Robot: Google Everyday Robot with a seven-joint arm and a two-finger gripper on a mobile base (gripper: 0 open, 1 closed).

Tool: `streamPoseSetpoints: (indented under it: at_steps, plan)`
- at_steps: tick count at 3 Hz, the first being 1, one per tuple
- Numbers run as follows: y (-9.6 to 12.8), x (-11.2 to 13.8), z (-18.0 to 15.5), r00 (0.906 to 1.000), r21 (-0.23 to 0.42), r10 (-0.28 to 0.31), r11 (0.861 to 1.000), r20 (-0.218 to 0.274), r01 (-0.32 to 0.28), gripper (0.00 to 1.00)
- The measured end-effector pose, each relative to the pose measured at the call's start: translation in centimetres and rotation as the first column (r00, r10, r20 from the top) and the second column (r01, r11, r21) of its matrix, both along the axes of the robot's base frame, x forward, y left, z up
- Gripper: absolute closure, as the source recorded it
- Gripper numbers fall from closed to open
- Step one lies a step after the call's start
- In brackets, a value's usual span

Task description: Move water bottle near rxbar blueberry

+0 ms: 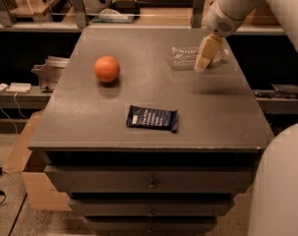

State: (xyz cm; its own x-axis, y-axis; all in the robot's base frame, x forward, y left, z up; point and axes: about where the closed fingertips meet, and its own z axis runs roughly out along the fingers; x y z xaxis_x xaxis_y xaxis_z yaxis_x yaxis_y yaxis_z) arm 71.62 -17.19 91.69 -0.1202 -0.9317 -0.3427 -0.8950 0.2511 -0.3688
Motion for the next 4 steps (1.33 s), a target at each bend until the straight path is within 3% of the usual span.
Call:
streamPoseSetpoints:
  at_steps: [2, 4]
  plan:
    - [-3.4, 1.9, -3.1, 0.9937, -0.03, -0.108, 0.994, -0.028, 0.107, 0.0]
    - [-3.6, 2.8, -5.5, 0.9914, -0.011, -0.108, 0.994, -0.073, 0.107, 0.0]
